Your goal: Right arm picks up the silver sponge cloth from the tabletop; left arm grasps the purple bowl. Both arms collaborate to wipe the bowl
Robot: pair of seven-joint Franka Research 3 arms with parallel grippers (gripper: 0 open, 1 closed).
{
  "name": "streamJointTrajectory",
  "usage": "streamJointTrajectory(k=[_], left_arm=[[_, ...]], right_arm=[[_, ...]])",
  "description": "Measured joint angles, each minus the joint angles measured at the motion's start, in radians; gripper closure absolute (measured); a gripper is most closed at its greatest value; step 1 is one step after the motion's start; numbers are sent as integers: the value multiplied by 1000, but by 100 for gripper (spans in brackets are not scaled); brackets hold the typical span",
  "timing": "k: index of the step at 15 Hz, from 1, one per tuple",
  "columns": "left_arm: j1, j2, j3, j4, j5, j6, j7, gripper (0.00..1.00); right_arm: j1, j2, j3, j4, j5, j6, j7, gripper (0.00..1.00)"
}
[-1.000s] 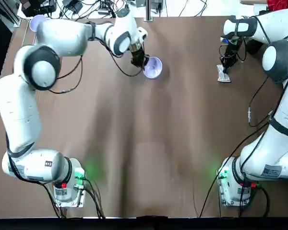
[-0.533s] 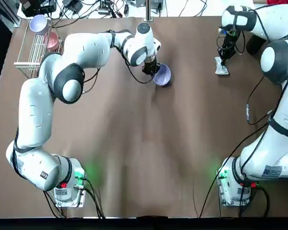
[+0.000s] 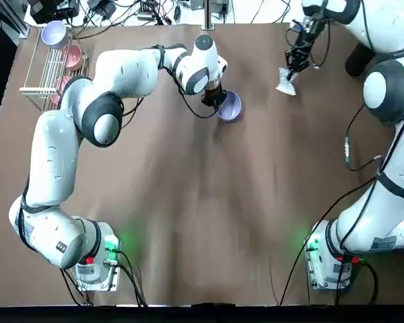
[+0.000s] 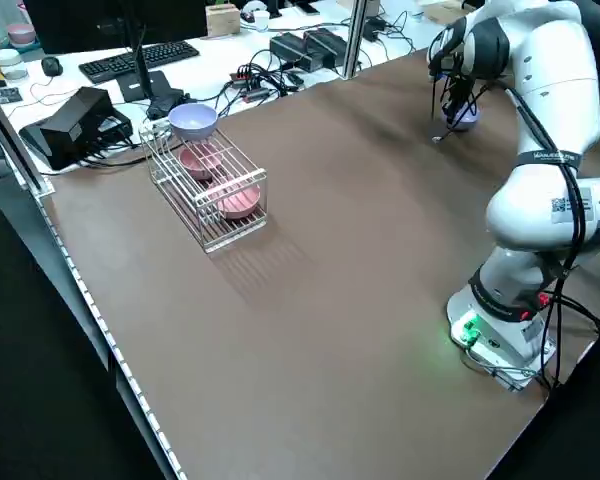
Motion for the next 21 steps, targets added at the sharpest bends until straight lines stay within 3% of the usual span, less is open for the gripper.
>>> streamJointTrajectory(k=[6, 7, 12, 21], left_arm=[[-1, 1, 0, 1, 0, 0, -1, 96], [-1, 1, 0, 1, 0, 0, -1, 96], [-1, 1, 0, 1, 0, 0, -1, 96], [-1, 1, 0, 2, 0, 0, -1, 96]], right_arm=[[186, 0, 5, 11, 56, 26, 99, 99], [234, 0, 5, 12, 79, 104, 105, 99], [299, 43, 4, 5, 137, 275, 107, 99], [367, 119, 4, 5, 212, 294, 107, 99]])
